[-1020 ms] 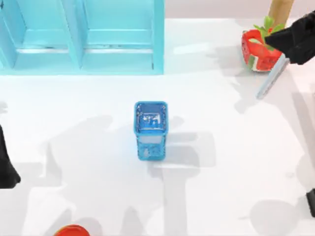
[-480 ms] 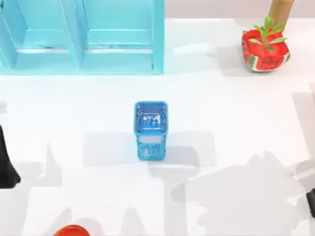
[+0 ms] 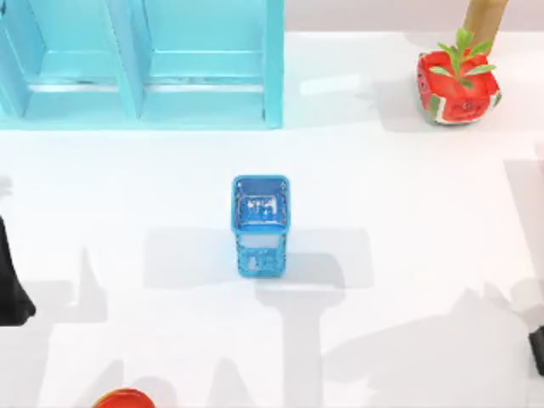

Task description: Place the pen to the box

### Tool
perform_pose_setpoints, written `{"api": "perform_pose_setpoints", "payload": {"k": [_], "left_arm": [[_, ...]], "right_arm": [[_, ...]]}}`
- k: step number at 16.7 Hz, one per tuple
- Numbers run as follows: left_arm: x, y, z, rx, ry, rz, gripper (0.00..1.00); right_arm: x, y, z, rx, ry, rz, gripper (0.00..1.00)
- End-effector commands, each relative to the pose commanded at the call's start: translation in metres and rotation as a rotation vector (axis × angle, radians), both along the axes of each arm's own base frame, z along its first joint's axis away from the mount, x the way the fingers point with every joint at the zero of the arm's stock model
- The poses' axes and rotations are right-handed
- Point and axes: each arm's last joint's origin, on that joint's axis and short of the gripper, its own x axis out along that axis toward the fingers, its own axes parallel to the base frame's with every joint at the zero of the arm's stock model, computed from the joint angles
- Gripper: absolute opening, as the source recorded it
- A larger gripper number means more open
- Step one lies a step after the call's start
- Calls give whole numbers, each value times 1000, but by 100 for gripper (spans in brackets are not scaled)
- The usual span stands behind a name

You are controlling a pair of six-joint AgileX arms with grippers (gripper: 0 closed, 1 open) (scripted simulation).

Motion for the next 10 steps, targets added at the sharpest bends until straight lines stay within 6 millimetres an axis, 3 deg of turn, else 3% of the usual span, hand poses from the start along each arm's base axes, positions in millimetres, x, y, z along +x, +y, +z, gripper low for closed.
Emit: {"api": "perform_pose_setpoints", "payload": {"k": [2, 10], "left_arm": [[0, 0, 0, 0, 0, 0, 100], [0, 0, 0, 0, 0, 0, 100]], "right_arm": [[2, 2, -3, 0, 2, 4, 0], [20, 5, -55, -4, -7, -5, 0]]}}
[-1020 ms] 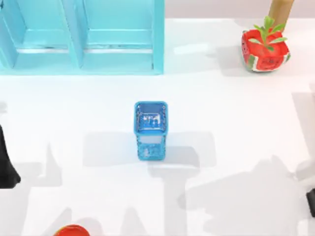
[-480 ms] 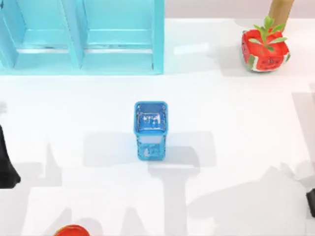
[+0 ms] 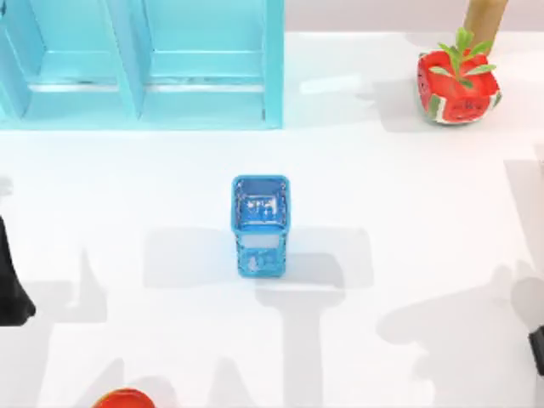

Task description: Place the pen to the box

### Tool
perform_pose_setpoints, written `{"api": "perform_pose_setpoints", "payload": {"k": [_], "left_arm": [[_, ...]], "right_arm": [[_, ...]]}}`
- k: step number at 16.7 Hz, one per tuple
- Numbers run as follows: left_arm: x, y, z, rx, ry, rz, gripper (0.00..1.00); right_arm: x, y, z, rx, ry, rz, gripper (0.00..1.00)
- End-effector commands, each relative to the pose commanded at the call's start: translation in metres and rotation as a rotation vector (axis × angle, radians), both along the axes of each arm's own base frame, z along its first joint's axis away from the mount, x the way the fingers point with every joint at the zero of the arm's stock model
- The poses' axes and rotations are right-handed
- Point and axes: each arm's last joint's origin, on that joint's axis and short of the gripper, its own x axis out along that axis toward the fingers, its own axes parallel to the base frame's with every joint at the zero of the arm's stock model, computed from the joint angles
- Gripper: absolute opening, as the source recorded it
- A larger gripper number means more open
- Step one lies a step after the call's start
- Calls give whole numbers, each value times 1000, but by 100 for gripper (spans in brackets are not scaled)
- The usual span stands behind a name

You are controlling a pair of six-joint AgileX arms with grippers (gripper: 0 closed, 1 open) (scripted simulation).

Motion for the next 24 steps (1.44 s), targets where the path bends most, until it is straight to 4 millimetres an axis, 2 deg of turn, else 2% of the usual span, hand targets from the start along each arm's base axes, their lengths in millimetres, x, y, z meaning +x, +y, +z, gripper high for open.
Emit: {"api": "perform_pose_setpoints", "payload": {"k": [5, 18, 24], "left_arm": [[0, 0, 0, 0, 0, 0, 100], [0, 0, 0, 0, 0, 0, 100], [0, 0, 0, 0, 0, 0, 100]], "right_arm": [[2, 2, -5, 4, 6, 3, 0], [2, 2, -5, 4, 6, 3, 98], [2, 2, -5, 4, 6, 3, 100]]}}
